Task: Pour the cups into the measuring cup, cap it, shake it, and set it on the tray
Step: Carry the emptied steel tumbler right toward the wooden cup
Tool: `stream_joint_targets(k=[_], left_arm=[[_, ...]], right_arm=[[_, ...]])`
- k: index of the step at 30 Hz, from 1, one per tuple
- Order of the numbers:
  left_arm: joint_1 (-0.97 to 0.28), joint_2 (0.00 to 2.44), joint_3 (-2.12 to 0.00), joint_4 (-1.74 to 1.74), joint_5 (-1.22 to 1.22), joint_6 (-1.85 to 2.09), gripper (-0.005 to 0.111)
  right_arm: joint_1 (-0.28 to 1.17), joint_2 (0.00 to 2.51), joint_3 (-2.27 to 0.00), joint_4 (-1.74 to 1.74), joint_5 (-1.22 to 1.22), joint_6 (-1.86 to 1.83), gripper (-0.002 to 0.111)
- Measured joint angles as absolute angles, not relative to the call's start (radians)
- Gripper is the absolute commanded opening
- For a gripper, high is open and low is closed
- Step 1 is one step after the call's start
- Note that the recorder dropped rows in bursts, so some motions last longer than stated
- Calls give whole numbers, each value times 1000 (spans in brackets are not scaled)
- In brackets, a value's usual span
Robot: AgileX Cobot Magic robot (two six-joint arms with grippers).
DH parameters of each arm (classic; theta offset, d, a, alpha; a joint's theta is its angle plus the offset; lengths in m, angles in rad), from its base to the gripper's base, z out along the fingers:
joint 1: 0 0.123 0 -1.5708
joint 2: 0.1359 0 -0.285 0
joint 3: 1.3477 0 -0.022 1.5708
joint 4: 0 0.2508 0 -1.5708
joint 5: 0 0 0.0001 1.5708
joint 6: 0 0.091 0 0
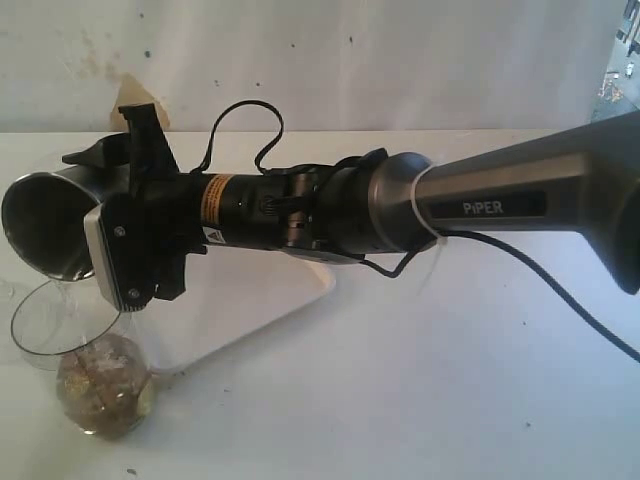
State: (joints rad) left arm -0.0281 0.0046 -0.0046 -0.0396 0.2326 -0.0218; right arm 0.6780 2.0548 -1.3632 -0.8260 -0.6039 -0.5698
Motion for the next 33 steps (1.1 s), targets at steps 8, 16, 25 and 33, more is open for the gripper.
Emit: stream_joint_targets(k=[8, 16, 25, 33], left_arm=[[-28, 5, -5, -40, 233, -22, 0], [-28, 5, -5, -40, 233, -22, 0], [-28, 5, -5, -40, 233, -22, 0], [-28, 5, -5, -40, 233, -22, 0]], right_arm=[[678, 2055, -1363, -826, -604, -572, 0], [678, 2055, -1363, -818, -602, -375, 0], [670, 2055, -1364, -764, -596, -15, 0], [608, 2035, -1364, -600, -560, 199, 0]])
